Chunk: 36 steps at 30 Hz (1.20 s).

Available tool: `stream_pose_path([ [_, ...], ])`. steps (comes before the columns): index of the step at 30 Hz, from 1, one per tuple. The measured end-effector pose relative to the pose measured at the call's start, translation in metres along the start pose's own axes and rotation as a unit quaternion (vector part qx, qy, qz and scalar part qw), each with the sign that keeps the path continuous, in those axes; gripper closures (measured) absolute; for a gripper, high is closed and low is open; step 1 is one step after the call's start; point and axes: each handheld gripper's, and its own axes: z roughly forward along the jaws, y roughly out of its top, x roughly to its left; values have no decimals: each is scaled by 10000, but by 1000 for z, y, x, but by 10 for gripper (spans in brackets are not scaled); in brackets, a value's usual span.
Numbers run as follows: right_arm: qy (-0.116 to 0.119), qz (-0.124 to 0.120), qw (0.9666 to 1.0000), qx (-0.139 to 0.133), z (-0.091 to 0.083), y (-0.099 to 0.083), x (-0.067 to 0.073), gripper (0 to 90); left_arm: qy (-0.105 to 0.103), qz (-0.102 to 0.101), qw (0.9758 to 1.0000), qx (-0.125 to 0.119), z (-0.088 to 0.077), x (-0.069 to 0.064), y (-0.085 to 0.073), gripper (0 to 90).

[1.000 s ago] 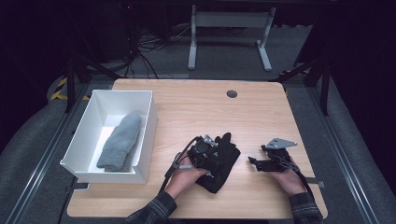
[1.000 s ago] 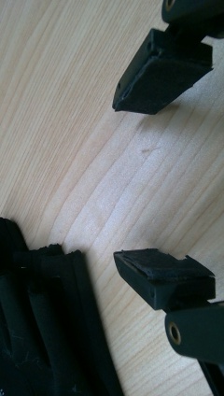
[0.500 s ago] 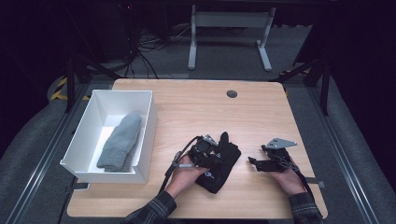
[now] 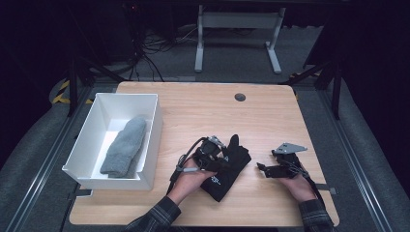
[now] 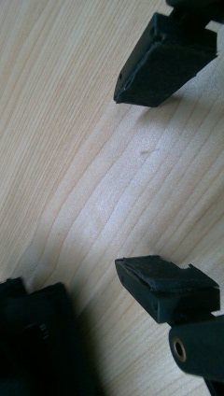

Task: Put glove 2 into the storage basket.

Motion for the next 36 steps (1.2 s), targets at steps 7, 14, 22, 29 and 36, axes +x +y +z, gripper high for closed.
stream_pose_path([
  [7,-3,1,10000,3,0,0,0,168,30,29,9999,-106,-21,-5,10,720],
  [14,-16,12,10000,2,0,0,0,166,93,19,9998,-183,-44,-8,18,719],
  [22,-14,19,10000,5,0,0,0,164,102,23,9995,-306,-72,-11,27,720],
  [29,-12,16,10000,9,0,0,0,164,210,-57,9985,-511,-106,-9,35,720],
  [36,-18,24,10000,4,0,0,0,164,376,-116,9973,-627,-138,-2,35,720],
])
